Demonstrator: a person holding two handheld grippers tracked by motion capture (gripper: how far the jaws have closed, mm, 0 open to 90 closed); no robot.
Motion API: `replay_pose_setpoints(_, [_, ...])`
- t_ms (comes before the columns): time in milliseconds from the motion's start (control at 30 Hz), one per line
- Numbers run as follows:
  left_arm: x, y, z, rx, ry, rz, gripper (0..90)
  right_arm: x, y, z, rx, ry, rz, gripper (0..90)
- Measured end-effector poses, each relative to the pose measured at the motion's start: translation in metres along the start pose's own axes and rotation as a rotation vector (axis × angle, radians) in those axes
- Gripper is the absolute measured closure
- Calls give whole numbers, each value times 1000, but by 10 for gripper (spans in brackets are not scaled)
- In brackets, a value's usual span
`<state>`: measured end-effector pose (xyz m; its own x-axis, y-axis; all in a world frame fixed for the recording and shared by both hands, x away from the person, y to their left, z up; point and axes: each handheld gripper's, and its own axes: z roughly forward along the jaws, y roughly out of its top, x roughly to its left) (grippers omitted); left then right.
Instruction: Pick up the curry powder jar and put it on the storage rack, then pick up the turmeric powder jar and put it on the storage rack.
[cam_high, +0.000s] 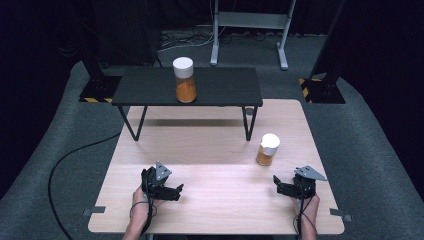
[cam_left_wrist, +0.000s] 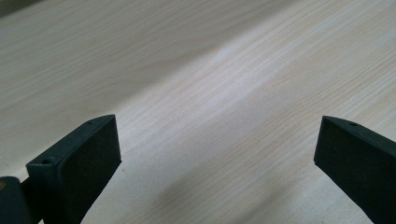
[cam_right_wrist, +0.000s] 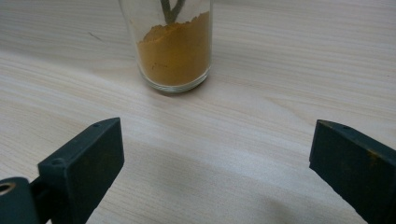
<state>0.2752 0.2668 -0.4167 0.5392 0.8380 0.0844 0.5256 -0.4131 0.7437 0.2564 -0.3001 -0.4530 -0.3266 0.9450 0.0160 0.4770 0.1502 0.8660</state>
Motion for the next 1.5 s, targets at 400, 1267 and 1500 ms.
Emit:
replay_pose_setpoints(400, [-1,-12,13,12,-23,-33,0,2,1,0,4,-8,-7,20])
replay_pose_setpoints(1267, [5,-11,19,39,-54,-70,0,22,2,0,25,-89,-53,1])
replay_pose_setpoints(1500, [5,-11,19,39,-57,-67,0,25,15,10,71,-100,-51,0])
